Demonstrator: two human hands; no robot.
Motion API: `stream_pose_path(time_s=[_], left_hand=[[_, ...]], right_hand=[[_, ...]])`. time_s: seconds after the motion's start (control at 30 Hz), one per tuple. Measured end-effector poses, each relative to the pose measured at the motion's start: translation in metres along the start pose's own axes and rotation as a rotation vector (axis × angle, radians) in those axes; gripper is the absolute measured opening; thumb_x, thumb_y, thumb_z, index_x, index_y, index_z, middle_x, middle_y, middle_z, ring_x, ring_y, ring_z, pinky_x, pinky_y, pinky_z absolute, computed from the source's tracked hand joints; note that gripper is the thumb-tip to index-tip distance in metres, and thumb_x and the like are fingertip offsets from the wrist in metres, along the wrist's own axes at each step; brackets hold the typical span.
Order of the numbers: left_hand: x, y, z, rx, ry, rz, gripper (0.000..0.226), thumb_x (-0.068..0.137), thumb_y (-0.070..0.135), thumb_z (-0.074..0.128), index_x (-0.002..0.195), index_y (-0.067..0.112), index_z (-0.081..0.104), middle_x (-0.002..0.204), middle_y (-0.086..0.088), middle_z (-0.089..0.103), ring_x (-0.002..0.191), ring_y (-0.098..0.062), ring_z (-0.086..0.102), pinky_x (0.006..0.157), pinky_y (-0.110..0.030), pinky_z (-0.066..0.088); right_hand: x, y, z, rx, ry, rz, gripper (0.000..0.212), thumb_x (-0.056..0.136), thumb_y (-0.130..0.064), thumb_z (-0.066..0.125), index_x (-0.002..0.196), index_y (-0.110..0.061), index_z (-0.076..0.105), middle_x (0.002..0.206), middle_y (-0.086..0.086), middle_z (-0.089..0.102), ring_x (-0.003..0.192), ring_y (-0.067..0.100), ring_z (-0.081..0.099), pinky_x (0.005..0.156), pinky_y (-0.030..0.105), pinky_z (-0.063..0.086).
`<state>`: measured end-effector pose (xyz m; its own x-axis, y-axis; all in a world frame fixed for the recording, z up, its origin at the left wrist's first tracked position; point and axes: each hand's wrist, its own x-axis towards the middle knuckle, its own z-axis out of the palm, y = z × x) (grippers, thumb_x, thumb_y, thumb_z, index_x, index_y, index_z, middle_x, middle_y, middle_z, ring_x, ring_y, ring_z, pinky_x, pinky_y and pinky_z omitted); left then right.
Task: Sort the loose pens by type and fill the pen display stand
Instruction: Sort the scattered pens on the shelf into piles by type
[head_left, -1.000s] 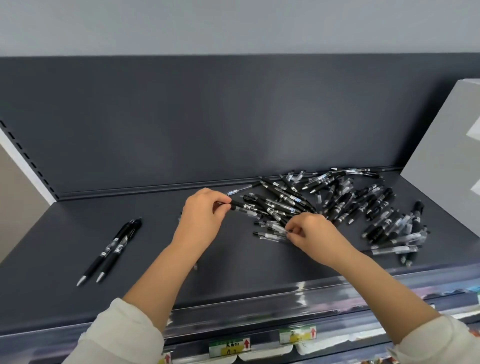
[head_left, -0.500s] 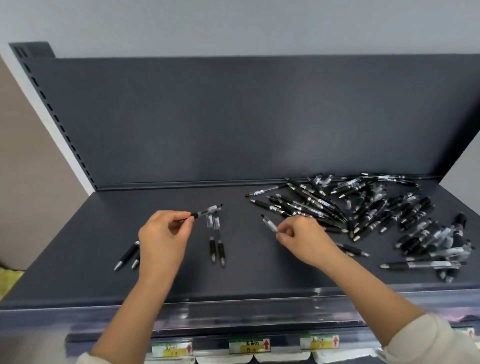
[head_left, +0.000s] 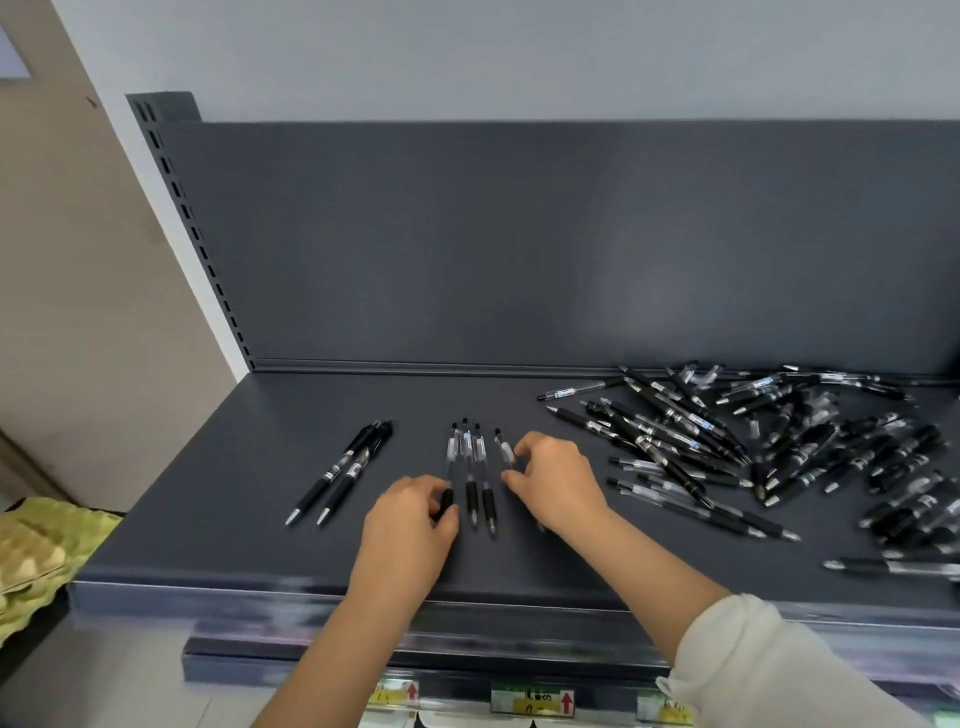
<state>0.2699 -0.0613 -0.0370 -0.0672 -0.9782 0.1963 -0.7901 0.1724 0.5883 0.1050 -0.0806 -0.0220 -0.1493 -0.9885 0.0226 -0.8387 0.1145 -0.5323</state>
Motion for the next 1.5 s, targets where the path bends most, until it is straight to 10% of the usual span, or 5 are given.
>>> stream_pose_path(time_s=[0.3,0.6,1.07,1.5], left_hand=[[0.011,-0.004,0.000,0.004,-0.064,0.087,0.028,0.082,0.018,0.066,0.110,0.018,0.067,0.089,0.006,0.052,0.065,-0.002,0.053,0.072,-0.015,0.039],[0.013,0.029,0.006,0.068,-0.004,0.243,0.024,0.087,0.031,0.061,0.109,0.023,0.066,0.103,0.010,0.052,0.100,-0.013,0.050,0.075,-0.029,0.049],[0.017,0.118,0.056,0.146,-0.040,0.620,0.034,0.080,0.021,0.070,0.114,0.020,0.065,0.108,0.005,0.060,0.100,-0.020,0.055,0.082,-0.038,0.050],[0.027,0.097,0.036,0.158,0.054,0.347,0.020,0.095,0.027,0.050,0.107,0.024,0.065,0.095,0.007,0.064,0.091,-0.018,0.059,0.075,-0.031,0.043]], right_hand=[[-0.015,0.006,-0.004,-0.052,-0.005,-0.181,0.028,0.091,-0.029,0.055,0.115,-0.015,0.061,0.111,0.004,0.053,0.098,0.025,0.056,0.084,0.035,0.048],[-0.029,0.077,-0.064,-0.098,0.293,0.020,0.029,0.086,-0.025,0.063,0.113,-0.013,0.063,0.108,0.003,0.059,0.101,0.021,0.056,0.080,0.034,0.049],[-0.040,0.129,-0.103,-0.075,0.173,-0.053,0.028,0.092,-0.023,0.056,0.118,-0.017,0.063,0.095,-0.005,0.049,0.104,0.018,0.049,0.080,0.028,0.040],[-0.009,0.116,-0.111,0.199,0.162,-0.082,0.033,0.084,-0.025,0.067,0.117,-0.021,0.061,0.093,-0.009,0.058,0.085,0.009,0.055,0.077,0.019,0.042]])
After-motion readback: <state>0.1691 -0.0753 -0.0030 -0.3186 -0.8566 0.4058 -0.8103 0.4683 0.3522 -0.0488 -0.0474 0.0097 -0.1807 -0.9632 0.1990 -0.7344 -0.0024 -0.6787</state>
